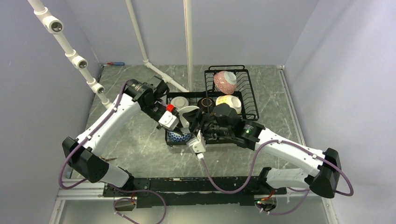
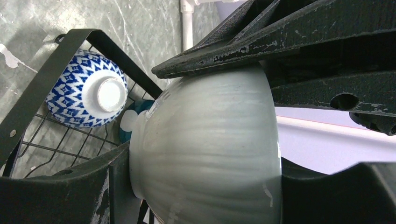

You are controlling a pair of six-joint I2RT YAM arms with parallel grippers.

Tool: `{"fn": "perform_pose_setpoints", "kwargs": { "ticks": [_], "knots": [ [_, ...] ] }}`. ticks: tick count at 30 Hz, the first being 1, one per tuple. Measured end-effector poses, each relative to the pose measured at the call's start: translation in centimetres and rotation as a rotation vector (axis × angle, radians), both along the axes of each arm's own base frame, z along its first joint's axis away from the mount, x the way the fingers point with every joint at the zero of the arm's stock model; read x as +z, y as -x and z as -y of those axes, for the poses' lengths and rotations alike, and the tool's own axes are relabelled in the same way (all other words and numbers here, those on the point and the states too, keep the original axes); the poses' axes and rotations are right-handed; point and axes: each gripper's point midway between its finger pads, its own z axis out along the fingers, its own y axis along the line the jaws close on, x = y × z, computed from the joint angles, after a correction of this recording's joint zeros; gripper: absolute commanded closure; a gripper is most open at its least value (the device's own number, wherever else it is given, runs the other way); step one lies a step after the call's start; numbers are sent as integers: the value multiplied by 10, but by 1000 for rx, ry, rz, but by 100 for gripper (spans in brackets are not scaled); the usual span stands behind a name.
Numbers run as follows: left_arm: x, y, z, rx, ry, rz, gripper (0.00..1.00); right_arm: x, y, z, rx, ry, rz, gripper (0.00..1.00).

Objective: Load the bowls into the dish rack
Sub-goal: Turn the bowl upside down on the dish rack.

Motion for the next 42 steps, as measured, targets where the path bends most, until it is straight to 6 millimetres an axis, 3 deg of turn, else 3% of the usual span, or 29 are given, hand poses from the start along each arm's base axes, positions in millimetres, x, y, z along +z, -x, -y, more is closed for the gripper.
{"fn": "perform_pose_setpoints", "kwargs": {
  "ticks": [2, 4, 6, 13, 19, 26, 33, 38, 42],
  "knots": [
    [0, 0, 0, 0, 0, 2, 65, 0, 0, 0, -4, 2, -1, 100],
    [0, -1, 1, -2, 5, 9, 30, -1, 0, 1, -7, 3, -5, 100],
    [2, -1, 1, -1, 8, 13, 7, -6, 1, 2, -8, 21, -18, 100],
    [2, 12, -9, 79, 28, 25, 5, -22, 5, 10, -34, 71, -85, 100],
    [14, 3, -21, 251, 121, 236, 5, -21, 12, 10, -48, 38, -176, 100],
    [32, -21, -31, 482, 250, 390, 5, 29, 27, 2, -37, -184, -309, 100],
    [56, -27, -34, 581, 395, 443, 5, 77, 39, -8, -5, -408, -507, 100],
    [73, -26, -31, 585, 478, 451, 5, 96, 43, -8, 25, -494, -632, 100],
    [82, -23, -28, 571, 514, 447, 5, 100, 44, -6, 37, -510, -681, 100]
  ]
}}
